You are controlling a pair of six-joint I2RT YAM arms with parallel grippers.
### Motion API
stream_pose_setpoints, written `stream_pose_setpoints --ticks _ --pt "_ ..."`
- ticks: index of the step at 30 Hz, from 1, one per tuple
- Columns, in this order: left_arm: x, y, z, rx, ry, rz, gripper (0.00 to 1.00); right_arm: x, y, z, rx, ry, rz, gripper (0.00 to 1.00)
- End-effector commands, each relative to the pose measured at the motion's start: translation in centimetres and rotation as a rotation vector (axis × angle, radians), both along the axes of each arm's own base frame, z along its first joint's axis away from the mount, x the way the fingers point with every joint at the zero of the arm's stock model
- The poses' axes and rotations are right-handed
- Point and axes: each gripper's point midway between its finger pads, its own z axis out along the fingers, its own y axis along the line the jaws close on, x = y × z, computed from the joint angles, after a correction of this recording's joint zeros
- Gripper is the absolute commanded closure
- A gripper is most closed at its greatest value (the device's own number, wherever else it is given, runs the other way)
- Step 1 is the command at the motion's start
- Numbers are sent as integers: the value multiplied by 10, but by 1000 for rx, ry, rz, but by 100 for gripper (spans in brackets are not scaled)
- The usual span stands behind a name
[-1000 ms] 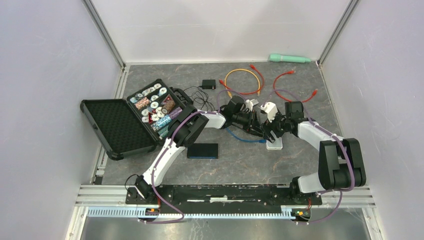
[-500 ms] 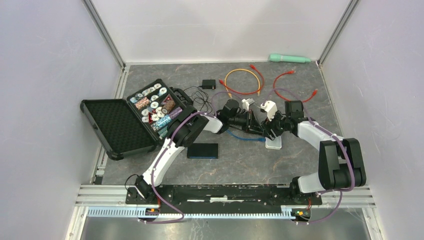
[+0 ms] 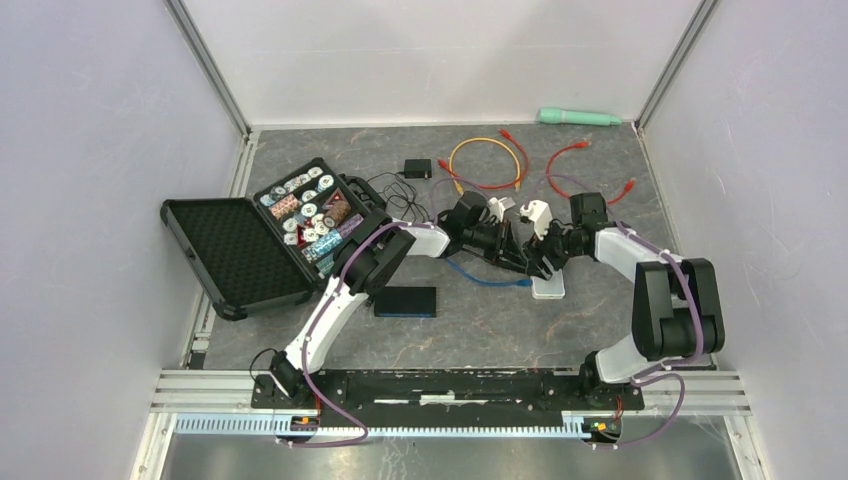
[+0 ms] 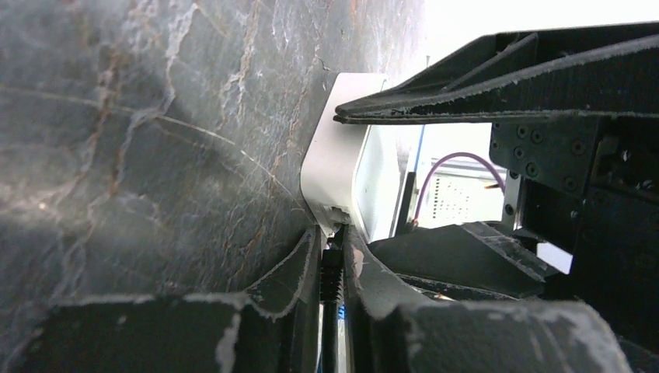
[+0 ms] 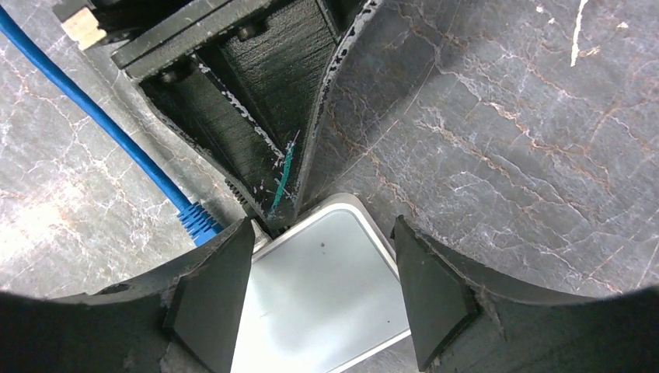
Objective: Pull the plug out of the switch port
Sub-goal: Pull the connector from the switch port.
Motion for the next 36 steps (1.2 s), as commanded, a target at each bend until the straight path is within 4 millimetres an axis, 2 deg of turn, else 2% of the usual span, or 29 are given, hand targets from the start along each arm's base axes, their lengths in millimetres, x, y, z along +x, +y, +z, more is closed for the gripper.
stream_pose_setpoints --ticks 1,5,10,15,23,28,36 --pt "-6 32 -51 195 13 -36 98 -3 -16 4 -23 57 52 27" --pt "0 30 -40 160 -27 -5 98 -3 -21 9 14 58 29 27" --pt "3 28 -25 73 29 95 98 -5 -25 9 12 27 -45 26" --pt "-5 33 -33 65 85 120 98 -13 -25 9 18 11 -73 26" --pt "9 32 -21 96 -35 52 98 -2 -22 30 52 -36 -76 12" --pt "25 32 1 126 -137 -1 98 13 -18 52 93 -76 -73 4" --pt "57 27 56 85 -233 -9 98 20 -14 78 132 -134 -74 3"
